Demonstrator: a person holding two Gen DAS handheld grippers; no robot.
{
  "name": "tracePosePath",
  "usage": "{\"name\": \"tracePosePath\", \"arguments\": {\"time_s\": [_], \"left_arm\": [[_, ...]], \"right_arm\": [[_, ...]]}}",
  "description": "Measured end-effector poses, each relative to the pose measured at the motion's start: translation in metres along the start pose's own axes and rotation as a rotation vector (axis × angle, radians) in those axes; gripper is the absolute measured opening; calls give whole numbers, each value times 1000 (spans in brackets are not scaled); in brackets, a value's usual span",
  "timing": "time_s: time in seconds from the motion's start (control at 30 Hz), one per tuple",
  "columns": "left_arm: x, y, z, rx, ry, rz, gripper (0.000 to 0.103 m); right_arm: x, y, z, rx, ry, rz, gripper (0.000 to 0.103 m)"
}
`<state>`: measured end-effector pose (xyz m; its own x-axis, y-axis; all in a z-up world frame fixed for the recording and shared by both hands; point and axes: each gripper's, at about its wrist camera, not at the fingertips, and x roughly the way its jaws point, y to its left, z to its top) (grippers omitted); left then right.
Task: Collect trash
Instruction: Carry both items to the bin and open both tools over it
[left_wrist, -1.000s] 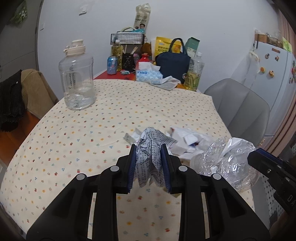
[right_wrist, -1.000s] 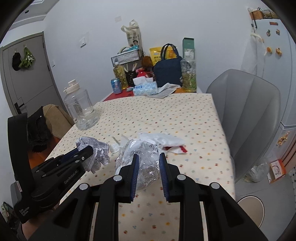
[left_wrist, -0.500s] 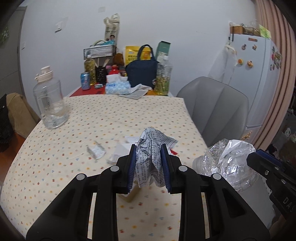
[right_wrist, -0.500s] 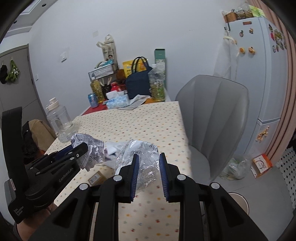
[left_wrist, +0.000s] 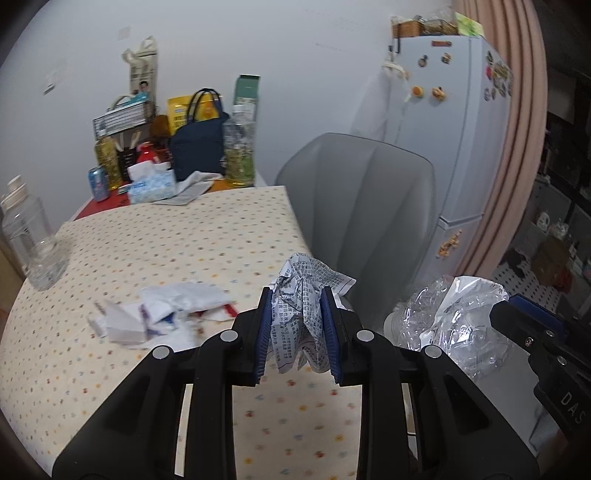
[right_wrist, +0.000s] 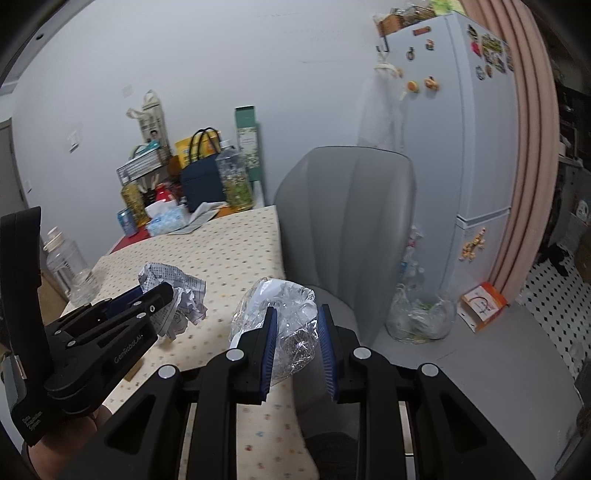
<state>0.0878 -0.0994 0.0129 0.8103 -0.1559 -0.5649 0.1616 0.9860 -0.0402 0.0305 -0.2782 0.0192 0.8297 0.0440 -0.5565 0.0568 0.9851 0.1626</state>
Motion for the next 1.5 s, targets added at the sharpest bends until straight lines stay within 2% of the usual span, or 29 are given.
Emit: {"name": "tracePosePath", "arguments": {"time_s": [0.4, 0.67, 0.83, 1.17, 1.2, 1.23, 1.3, 1.5], "left_arm": [[39, -90, 2, 125, 58, -102, 26], [70, -144, -4, 210, 128, -157, 26], [93, -165, -10, 240, 182, -175, 26], [124, -178, -18, 257, 249, -174, 26], [127, -178, -19, 257, 255, -174, 26], [129, -179, -19, 259, 261, -175, 26], [133, -181, -21, 261, 271, -179, 26], [139, -199, -28, 285, 294, -212, 26]], "right_arm": [[12, -87, -9, 125, 25, -131, 23], [28, -138, -24, 200, 64, -203, 23], [42, -162, -36, 242, 96, -227, 23], [85, -197, -49, 292, 151, -280, 24], [85, -199, -49, 293, 151, -281, 26], [90, -205, -51, 306, 160, -294, 41], [92, -211, -54, 325, 174, -292, 63], [78, -231, -58, 353, 165, -353, 62]]}}
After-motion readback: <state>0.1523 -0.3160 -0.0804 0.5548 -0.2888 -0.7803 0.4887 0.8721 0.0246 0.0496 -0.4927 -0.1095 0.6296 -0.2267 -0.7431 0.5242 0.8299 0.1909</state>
